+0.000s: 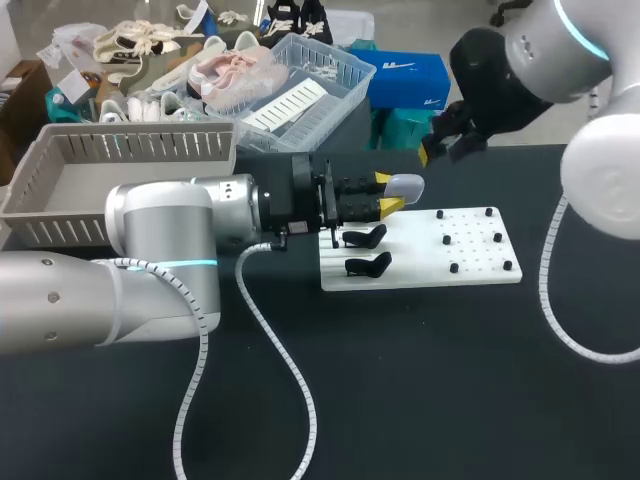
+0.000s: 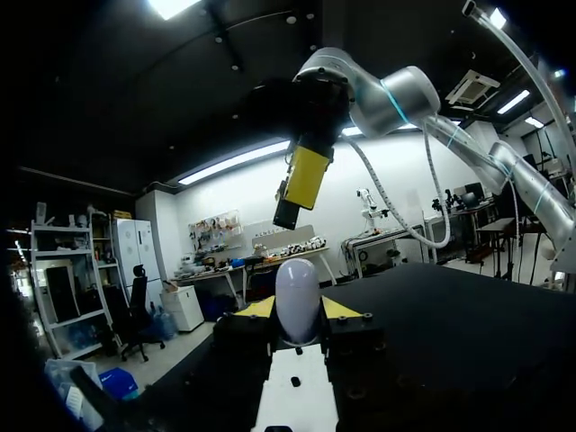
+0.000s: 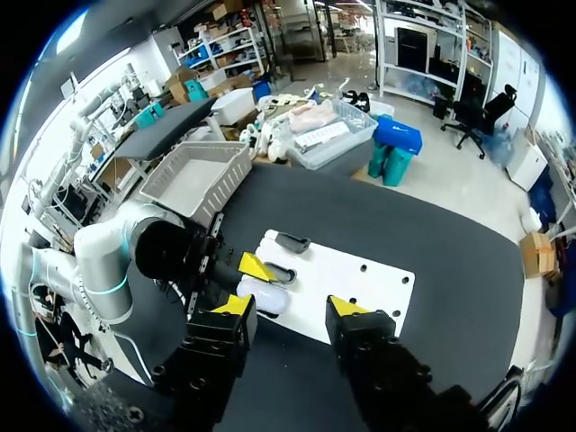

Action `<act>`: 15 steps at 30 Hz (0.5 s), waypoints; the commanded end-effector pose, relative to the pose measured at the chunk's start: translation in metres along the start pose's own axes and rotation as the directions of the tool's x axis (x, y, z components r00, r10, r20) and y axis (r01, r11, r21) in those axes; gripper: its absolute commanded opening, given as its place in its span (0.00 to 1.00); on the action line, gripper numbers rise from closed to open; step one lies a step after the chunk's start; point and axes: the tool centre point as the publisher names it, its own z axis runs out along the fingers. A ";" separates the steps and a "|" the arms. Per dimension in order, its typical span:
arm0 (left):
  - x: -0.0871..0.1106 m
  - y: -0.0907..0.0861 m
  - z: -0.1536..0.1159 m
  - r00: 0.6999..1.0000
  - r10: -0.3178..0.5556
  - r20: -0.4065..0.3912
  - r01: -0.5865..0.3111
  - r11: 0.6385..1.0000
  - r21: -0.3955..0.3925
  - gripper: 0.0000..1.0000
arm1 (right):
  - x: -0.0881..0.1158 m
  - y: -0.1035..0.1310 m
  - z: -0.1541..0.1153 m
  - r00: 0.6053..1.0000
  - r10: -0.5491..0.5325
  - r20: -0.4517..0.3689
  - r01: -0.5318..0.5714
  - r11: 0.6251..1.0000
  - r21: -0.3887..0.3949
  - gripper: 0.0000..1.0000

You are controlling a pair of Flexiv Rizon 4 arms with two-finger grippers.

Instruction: Pick up each earbud case from the left stands, insert the matching earbuds, close the lid, and place the case in the box.

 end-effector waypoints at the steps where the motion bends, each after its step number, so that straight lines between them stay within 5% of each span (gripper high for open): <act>1: 0.000 0.000 0.000 1.000 0.000 -0.001 0.000 1.000 -0.002 0.00 | 0.021 -0.003 -0.008 0.998 0.025 0.056 -0.026 0.999 0.022 0.48; 15: -0.003 0.018 -0.043 0.999 0.000 -0.044 -0.003 0.998 -0.068 0.00 | 0.055 -0.026 -0.002 0.989 0.146 0.025 -0.147 0.988 0.054 0.47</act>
